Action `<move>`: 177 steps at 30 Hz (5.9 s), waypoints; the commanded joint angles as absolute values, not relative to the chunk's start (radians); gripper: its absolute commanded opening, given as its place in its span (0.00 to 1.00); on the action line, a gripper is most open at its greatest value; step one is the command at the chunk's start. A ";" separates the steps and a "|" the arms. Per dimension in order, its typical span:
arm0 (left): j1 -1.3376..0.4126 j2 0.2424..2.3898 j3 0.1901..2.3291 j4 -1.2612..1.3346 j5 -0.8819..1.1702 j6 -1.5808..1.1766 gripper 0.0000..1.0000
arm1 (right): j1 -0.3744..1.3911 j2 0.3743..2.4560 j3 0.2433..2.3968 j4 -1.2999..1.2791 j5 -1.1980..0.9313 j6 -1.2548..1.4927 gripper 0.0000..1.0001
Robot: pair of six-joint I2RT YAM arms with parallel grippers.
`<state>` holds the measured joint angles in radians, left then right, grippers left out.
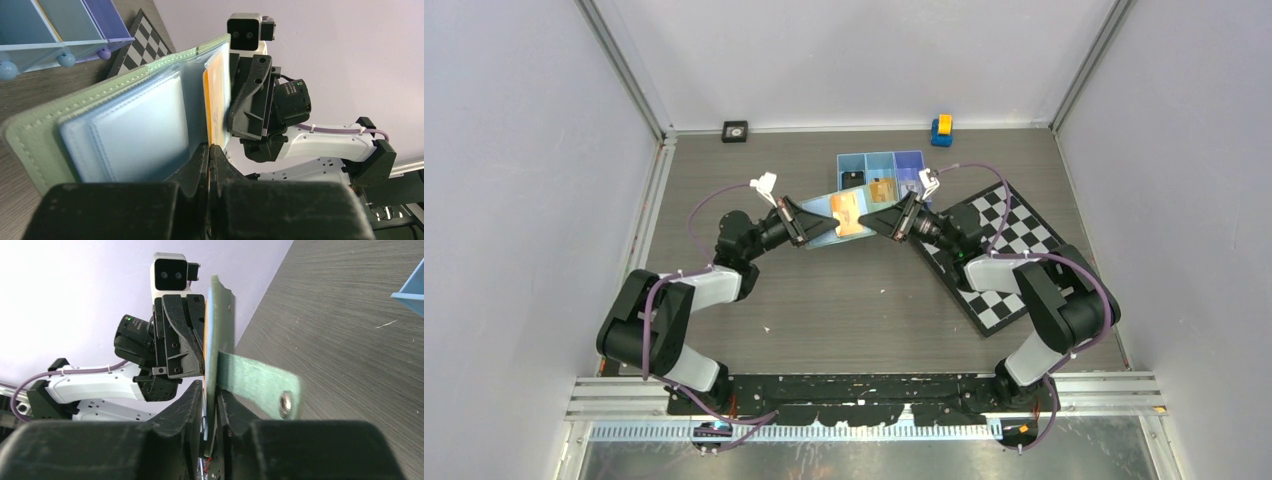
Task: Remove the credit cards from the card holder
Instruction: Remove the credit card from the card holder, then place the card holder at the center of the board, then place the credit card in the storage box, then close the card holder at the center of the board.
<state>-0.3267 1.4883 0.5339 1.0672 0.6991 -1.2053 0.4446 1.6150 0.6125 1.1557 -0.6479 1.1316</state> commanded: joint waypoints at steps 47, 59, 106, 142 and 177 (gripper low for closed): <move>-0.279 1.340 0.475 0.974 0.608 -1.114 0.00 | 0.412 1.519 0.802 0.236 -0.294 0.738 0.59; -0.301 1.424 0.504 1.101 0.678 -1.174 0.00 | 0.421 1.454 0.661 0.798 -0.608 0.884 0.61; -0.351 1.205 0.558 0.400 0.325 -0.867 0.35 | 0.357 1.748 1.337 -0.151 -0.191 0.500 0.01; -0.350 1.515 0.725 0.171 0.303 -0.784 0.51 | 0.404 1.730 1.236 -0.185 -0.135 0.621 0.67; -0.348 1.828 0.864 0.180 0.519 -0.815 0.45 | 0.471 1.865 1.048 -0.026 -0.302 0.731 0.59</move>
<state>-0.3504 1.7889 0.8455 0.1699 0.4919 -0.8116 0.4679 1.8339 1.0508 -0.0933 -0.2390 0.6895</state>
